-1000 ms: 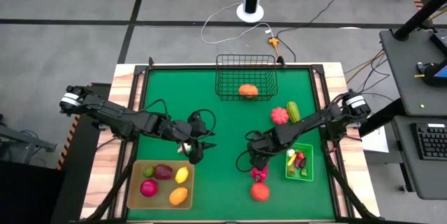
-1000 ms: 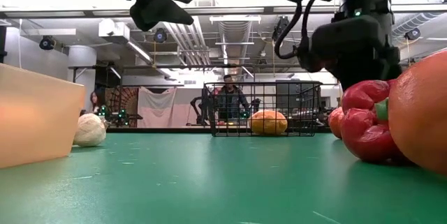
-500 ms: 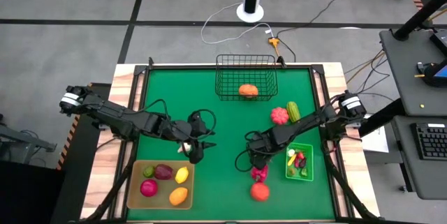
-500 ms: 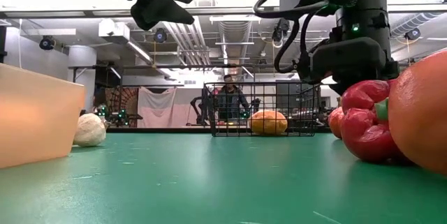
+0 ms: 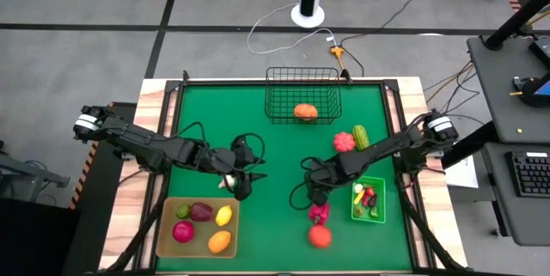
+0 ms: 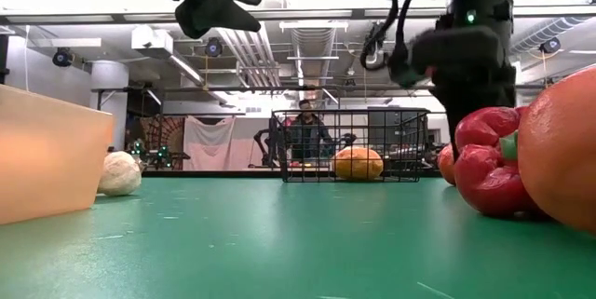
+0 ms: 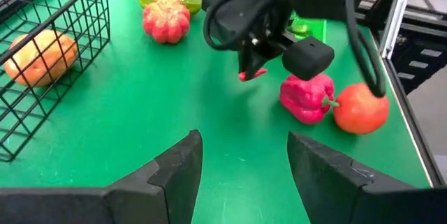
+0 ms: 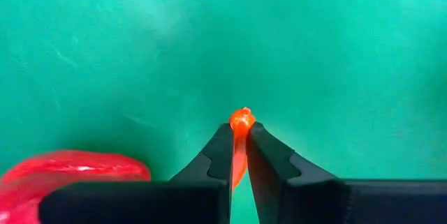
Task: Sort produce into baskets
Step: Put the orange chili pepper into the green bin, then put the garlic into the black basket
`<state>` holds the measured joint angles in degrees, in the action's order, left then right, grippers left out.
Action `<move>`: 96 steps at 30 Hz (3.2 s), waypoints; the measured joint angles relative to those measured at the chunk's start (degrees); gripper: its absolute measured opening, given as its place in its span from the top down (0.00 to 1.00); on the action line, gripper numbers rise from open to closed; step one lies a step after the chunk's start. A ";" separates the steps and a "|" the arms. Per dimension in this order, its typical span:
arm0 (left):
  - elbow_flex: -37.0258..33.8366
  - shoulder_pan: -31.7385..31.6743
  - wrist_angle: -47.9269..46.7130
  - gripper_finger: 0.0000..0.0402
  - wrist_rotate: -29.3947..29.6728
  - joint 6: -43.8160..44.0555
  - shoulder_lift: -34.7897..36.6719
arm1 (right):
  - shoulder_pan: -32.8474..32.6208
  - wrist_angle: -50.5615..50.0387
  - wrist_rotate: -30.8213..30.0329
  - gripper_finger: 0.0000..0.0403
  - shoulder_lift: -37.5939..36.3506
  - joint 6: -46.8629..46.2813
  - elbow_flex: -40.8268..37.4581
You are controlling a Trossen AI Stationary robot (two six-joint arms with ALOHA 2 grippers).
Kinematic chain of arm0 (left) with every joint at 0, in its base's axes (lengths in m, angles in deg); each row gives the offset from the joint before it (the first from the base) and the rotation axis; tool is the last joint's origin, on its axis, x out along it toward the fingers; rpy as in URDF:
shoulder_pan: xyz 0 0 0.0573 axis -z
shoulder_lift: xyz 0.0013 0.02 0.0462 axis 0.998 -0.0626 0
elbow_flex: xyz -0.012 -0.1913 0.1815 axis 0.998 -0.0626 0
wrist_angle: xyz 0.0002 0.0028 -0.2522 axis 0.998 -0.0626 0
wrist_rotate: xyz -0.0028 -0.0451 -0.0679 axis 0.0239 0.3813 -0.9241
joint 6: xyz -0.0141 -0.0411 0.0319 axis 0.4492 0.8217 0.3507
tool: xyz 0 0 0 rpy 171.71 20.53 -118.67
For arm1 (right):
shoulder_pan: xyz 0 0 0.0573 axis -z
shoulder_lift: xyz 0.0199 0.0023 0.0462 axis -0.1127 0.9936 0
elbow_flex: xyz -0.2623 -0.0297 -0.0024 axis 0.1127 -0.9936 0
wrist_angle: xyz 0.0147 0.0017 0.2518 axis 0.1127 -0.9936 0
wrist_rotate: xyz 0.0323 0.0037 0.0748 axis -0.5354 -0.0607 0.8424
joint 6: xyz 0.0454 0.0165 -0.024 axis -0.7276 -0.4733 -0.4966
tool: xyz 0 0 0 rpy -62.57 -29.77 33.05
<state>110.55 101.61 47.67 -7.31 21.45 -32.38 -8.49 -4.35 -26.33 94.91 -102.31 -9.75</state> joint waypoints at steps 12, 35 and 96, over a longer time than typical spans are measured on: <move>0.00 0.11 2.78 0.52 0.00 0.12 -0.11 | -1.93 1.78 -16.88 0.94 -10.10 4.79 -0.13; -0.02 0.13 -8.99 0.52 -1.09 10.63 -0.68 | -14.32 -27.33 3.73 0.94 -21.64 -18.28 -1.59; -0.02 1.31 -39.71 0.46 -7.67 35.68 -4.20 | -5.82 2.57 -20.16 0.58 -21.56 11.06 -5.11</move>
<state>110.53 102.92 7.95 -14.98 57.14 -36.57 -14.31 -1.79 -46.49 73.35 -91.25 -14.87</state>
